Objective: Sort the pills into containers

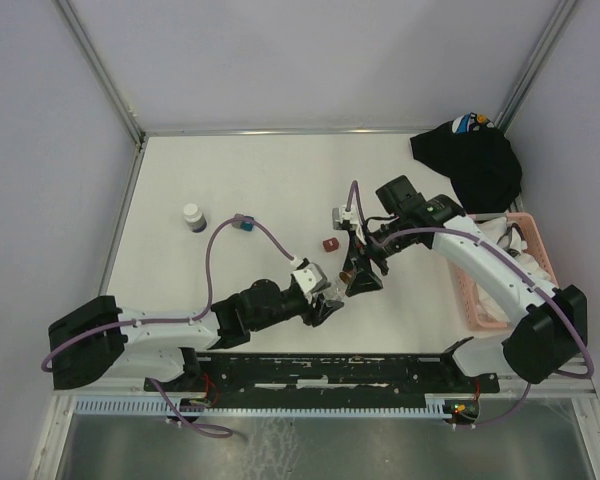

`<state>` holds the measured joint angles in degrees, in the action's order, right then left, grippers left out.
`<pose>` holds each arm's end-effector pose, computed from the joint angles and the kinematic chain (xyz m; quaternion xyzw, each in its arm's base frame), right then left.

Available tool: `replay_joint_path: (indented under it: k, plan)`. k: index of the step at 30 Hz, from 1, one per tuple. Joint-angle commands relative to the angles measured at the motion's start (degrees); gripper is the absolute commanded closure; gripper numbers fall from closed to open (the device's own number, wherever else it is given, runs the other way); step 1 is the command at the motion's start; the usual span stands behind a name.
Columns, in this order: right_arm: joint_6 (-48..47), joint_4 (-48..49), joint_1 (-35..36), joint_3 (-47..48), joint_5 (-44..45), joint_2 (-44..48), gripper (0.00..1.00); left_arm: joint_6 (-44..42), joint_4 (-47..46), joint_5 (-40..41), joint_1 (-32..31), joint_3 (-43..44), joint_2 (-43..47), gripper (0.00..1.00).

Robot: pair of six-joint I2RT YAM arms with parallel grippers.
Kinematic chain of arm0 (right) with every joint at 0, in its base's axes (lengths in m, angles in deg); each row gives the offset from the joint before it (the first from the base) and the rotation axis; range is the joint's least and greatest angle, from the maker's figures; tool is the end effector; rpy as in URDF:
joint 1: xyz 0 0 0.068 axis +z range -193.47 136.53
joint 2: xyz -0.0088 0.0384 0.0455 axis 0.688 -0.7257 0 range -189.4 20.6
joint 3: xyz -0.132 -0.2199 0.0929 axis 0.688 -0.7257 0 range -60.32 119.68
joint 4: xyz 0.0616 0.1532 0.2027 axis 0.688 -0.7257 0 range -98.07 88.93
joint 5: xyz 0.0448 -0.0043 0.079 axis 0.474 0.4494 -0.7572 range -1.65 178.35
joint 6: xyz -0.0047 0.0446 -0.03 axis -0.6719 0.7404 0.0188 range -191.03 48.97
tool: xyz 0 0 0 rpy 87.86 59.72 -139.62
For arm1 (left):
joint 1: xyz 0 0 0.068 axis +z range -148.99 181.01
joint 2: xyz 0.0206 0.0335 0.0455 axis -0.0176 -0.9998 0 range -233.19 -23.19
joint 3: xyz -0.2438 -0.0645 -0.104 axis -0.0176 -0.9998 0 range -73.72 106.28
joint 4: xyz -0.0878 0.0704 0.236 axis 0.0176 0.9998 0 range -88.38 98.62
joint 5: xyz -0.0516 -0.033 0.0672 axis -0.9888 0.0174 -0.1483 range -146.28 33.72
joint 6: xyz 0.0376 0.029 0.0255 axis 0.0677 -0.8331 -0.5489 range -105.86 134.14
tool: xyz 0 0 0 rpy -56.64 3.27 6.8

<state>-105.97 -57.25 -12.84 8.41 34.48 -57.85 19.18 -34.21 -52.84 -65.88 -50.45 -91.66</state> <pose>0.2070 0.1560 0.3032 -0.5516 0.6818 0.4357 0.2025 0.0988 -0.2257 0.2096 0.3750 0.6638 -0.3613 0.5369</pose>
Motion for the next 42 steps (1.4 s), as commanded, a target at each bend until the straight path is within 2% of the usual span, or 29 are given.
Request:
replay_joint_path:
  k: [1,6,11,22,27,33,38,40,42]
  plan:
    - [-0.5,-2.8,0.3,3.4,-1.6,-0.4,0.26,-2.0,-3.8,2.1,-0.3,0.0,1.8,0.97]
    - [0.8,-1.9,0.7,3.2,-1.9,-0.8,0.31,-1.6,-4.1,1.7,-0.3,-0.2,1.7,0.97]
    - [3.3,0.1,0.9,2.6,-2.9,-1.0,0.31,-1.2,-4.6,1.3,-0.3,-0.2,1.4,0.97]
    - [4.3,0.1,1.3,2.9,-3.0,-2.1,0.45,-1.0,-5.1,1.1,-0.3,-0.4,1.5,0.97]
    - [4.0,-0.2,1.4,3.2,-2.9,-2.3,0.55,-1.0,-5.3,1.1,-0.4,-0.7,1.8,0.97]
    - [0.9,-2.7,1.4,4.2,-3.8,-2.7,0.74,-1.1,-6.4,0.9,-0.3,-1.7,2.8,0.97]
    - [-12.6,-8.8,1.5,4.0,-7.7,-2.0,0.78,-0.8,-7.8,-3.1,-0.3,-3.2,3.9,0.97]
    - [-23.6,-13.1,1.5,3.1,-9.2,-1.0,0.77,-0.7,-7.7,-6.4,-0.2,-3.2,3.9,0.97]
    - [-42.5,-19.9,1.5,1.2,-9.2,0.6,0.77,-0.5,-6.8,-10.7,0.1,-2.8,3.2,0.97]
